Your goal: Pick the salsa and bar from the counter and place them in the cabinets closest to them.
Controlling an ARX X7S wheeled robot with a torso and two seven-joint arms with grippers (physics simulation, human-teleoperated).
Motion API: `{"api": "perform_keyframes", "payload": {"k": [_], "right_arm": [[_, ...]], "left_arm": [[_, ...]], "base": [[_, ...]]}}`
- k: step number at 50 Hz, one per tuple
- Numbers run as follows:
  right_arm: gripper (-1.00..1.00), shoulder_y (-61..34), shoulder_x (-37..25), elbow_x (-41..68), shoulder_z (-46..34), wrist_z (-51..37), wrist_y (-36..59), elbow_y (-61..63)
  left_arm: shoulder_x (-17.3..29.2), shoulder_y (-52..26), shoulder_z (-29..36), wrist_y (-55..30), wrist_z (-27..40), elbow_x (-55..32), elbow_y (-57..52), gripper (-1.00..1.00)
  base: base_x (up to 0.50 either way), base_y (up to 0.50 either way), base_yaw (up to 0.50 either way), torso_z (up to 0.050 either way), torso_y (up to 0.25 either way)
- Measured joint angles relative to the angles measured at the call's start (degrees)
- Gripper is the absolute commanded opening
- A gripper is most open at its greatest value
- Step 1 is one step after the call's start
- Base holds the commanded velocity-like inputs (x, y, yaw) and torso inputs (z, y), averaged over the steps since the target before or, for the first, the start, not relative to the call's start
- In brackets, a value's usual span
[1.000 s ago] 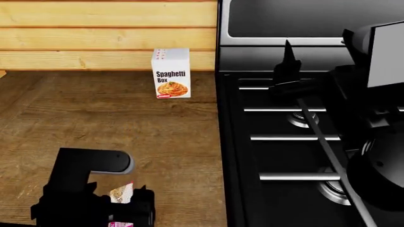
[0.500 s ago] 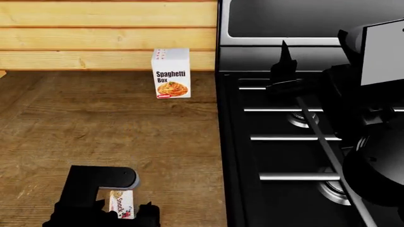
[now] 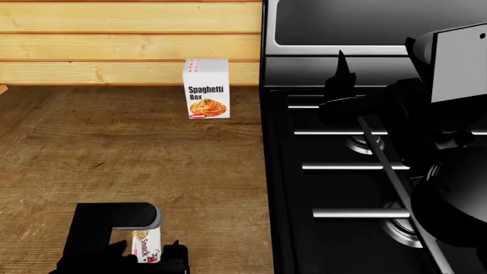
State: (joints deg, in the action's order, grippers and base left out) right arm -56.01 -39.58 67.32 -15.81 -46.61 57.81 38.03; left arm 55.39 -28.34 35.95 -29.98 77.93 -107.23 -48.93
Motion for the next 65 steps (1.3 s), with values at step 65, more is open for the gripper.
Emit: {"api": "perform_keyframes", "payload": {"k": [65], "right_arm": [[1.00,-2.4,-0.8,0.9,-1.0,-1.0,0.6,0.6]], "left_arm": [[9.1,-40.0,-7.0,-7.9,8.2,-19.0,-0.8,-1.00]], "base": [[0.00,0.00,0.00,0.000,0.000]]}}
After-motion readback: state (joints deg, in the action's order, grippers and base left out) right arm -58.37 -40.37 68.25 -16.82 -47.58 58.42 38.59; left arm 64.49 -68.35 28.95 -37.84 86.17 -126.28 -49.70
